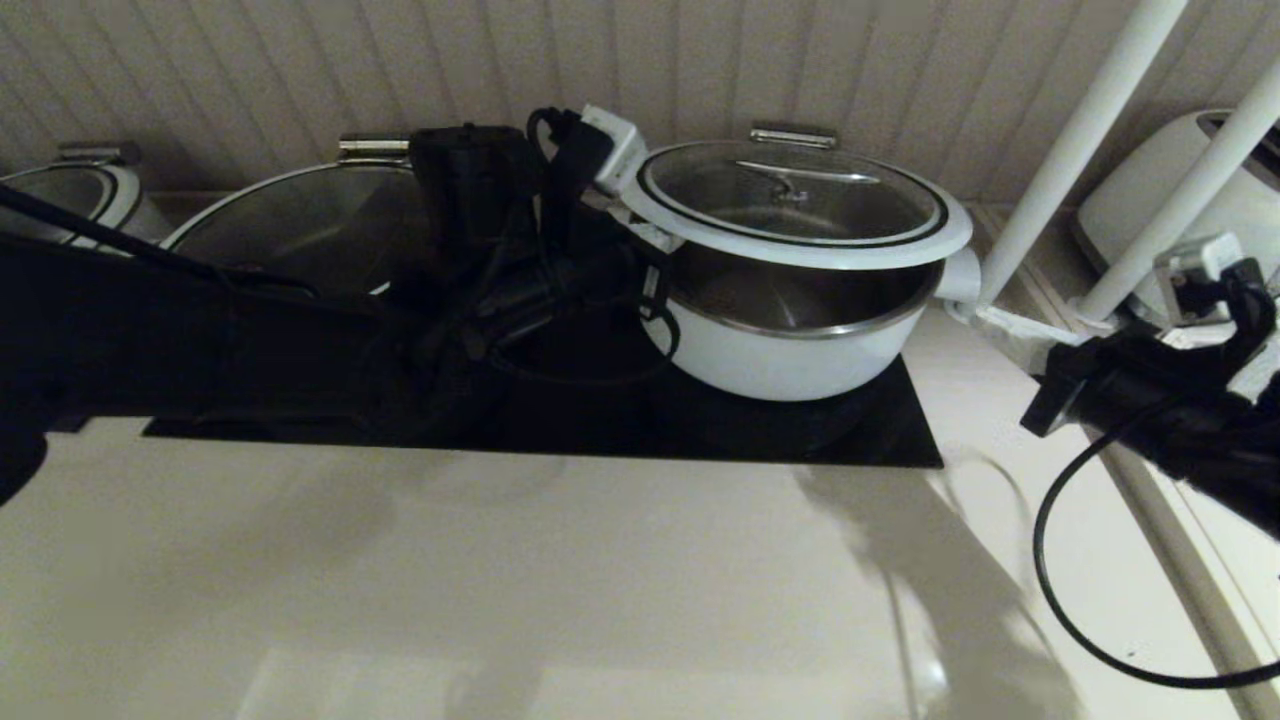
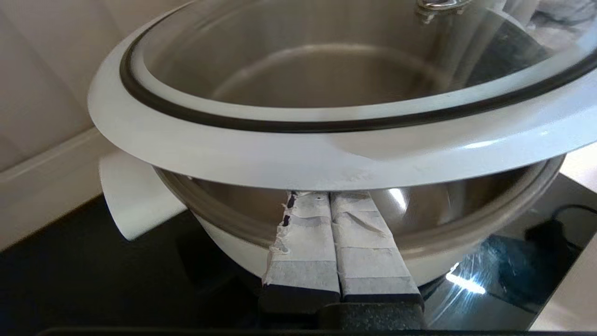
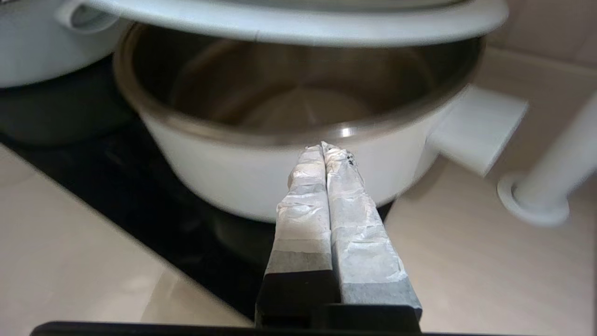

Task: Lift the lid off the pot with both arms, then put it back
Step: Open the pot lid completely

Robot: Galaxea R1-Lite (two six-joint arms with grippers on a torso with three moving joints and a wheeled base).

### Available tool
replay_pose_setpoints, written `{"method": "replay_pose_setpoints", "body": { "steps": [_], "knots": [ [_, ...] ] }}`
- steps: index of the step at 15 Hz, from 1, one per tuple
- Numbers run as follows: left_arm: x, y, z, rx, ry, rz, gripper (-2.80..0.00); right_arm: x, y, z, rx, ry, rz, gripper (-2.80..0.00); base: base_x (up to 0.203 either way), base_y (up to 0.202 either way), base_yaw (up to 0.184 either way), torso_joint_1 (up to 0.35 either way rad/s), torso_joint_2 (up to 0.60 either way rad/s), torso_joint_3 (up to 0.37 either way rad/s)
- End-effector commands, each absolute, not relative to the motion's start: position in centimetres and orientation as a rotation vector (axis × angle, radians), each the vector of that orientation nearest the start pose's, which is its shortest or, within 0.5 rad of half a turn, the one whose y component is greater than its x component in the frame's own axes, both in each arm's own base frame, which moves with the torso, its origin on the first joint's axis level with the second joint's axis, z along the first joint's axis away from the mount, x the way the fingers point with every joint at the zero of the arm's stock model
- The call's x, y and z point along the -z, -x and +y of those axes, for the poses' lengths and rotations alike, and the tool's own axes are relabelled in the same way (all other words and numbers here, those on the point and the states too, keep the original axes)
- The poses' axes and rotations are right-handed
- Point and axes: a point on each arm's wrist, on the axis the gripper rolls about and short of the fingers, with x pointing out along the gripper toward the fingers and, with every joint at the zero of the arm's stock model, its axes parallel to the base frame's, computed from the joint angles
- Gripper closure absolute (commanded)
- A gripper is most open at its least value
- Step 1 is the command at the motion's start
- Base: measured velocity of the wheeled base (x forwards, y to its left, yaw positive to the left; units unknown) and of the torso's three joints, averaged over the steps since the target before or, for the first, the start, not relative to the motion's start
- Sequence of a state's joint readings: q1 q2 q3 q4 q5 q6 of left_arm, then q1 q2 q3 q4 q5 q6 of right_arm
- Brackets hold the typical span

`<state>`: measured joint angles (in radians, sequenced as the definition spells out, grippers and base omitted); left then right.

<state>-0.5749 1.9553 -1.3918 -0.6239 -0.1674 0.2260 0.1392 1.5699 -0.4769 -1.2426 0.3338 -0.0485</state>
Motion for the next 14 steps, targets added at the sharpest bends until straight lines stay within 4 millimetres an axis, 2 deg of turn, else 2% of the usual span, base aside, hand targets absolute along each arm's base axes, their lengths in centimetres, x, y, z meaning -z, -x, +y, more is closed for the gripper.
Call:
{"method": "replay_pose_setpoints", "body": {
  "steps": [1,6,14],
  "knots": [
    [-26.4,-33.9,-22.4,0.730,-0.199,-0.170,0.00,-19.6,-22.7,3.9,-0.471,0.064,-0.171,0.00,0.000,0.000,0.000,0.000,0.00,0.000],
    [-26.6,-34.2,-22.6,0.730,-0.197,-0.171,0.00,-18.5,-19.6,3.4,-0.463,0.060,-0.140,0.00,0.000,0.000,0.000,0.000,0.00,0.000],
    [-26.9,-34.4,-22.8,0.729,-0.194,-0.183,0.00,-15.7,-14.4,1.2,-0.365,0.067,-0.066,0.00,0.000,0.000,0.000,0.000,0.00,0.000]
  ]
}}
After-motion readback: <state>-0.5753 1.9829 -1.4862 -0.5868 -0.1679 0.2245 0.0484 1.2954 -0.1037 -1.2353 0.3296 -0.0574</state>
